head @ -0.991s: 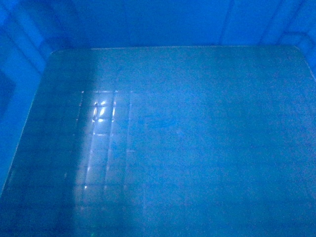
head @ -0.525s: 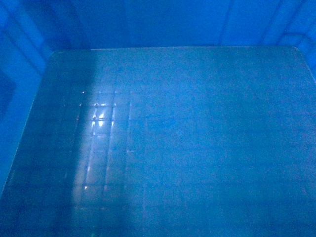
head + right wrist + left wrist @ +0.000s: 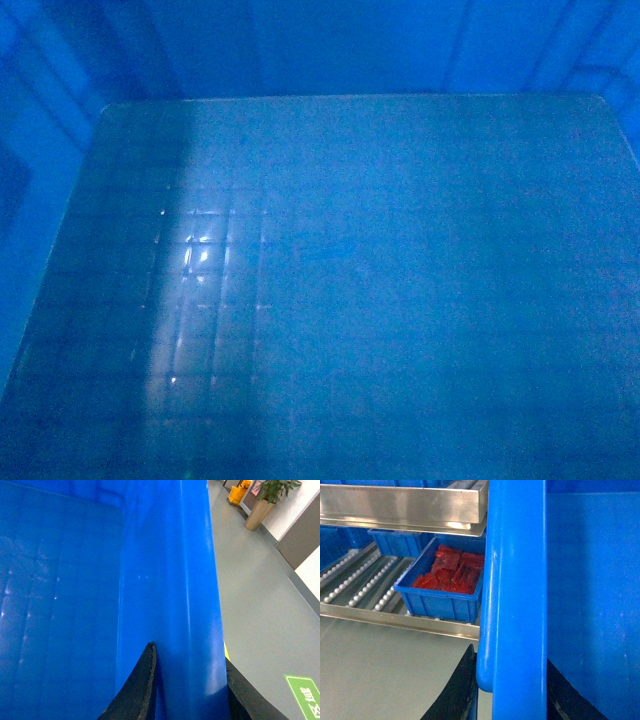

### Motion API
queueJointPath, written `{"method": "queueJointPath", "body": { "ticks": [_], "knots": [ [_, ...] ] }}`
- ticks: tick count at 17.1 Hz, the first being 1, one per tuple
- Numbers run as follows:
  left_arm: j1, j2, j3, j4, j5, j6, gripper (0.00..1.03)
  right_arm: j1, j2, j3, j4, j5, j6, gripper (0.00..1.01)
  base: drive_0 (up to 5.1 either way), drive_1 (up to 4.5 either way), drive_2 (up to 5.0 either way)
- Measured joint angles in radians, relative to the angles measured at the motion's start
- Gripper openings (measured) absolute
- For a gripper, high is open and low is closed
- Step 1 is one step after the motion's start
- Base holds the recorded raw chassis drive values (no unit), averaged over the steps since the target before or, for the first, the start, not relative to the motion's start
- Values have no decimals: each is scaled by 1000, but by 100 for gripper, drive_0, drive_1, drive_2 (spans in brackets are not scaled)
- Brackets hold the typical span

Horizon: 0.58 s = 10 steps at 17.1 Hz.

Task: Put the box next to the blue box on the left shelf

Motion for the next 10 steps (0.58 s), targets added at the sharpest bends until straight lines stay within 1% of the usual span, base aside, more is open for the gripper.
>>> {"method": "queueJointPath", "body": {
  "ticks": [7,10],
  "knots": [
    [-1,2,0,1,0,0,19,0,3,0,1,-1,0,22,0,0,0],
    [-1,2,0,0,1,0,19,0,-1,0,-3,0,0,22,-488,200,278]
  ]
}}
